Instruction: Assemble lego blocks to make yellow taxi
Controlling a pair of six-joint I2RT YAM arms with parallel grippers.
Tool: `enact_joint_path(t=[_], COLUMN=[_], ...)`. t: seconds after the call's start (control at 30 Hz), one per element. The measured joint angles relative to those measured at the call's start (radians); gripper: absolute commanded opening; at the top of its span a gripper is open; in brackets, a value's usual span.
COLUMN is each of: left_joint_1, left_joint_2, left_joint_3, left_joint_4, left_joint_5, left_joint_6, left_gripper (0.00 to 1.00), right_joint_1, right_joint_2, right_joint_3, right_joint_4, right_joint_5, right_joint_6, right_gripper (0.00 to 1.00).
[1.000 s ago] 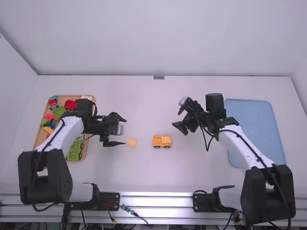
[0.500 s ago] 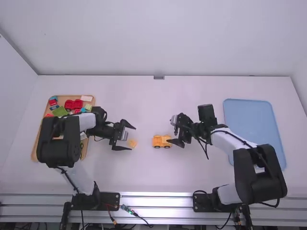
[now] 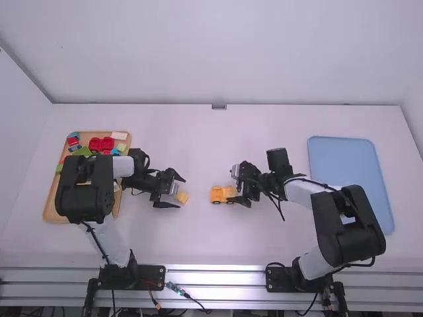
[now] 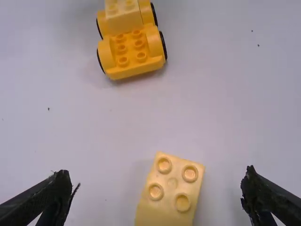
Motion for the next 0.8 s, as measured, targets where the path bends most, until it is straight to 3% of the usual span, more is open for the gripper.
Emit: enact_joint_path(t=[0.37, 0.47, 0.63, 0.7, 0.8], left_joint_1=[0.000, 0.000, 0.000, 0.000, 0.000], left_joint_2=[0.061, 0.061, 0.061, 0.061, 0.061], left_joint_3=[0.000, 0.002, 0.010, 0.015, 0.015], left_joint_4=[-0.007, -0.037, -0.057, -0.056, -0.053], left_joint_5=[-0.029, -0.029, -0.032, -0.032, -0.032], left_joint_6=[0.027, 0.036, 0.047, 0.049, 0.049], left_gripper=[0.88, 0.77, 0.73, 0.64, 0.64], right_joint_1=[0.000, 0.000, 0.000, 0.000, 0.000], right_joint_2=[0.000, 0.000, 0.000, 0.000, 0.000], right_joint_3=[0.000, 0.000, 0.000, 0.000, 0.000], right_joint_4=[0.003, 0.003, 0.003, 0.003, 0.003], right_joint_5=[-0.004, -0.007, -0.007, -0.007, -0.008], right_joint_6=[-0.001, 0.000, -0.001, 0.000, 0.001], right_gripper=[0.99, 0.99, 0.99, 0.99, 0.99])
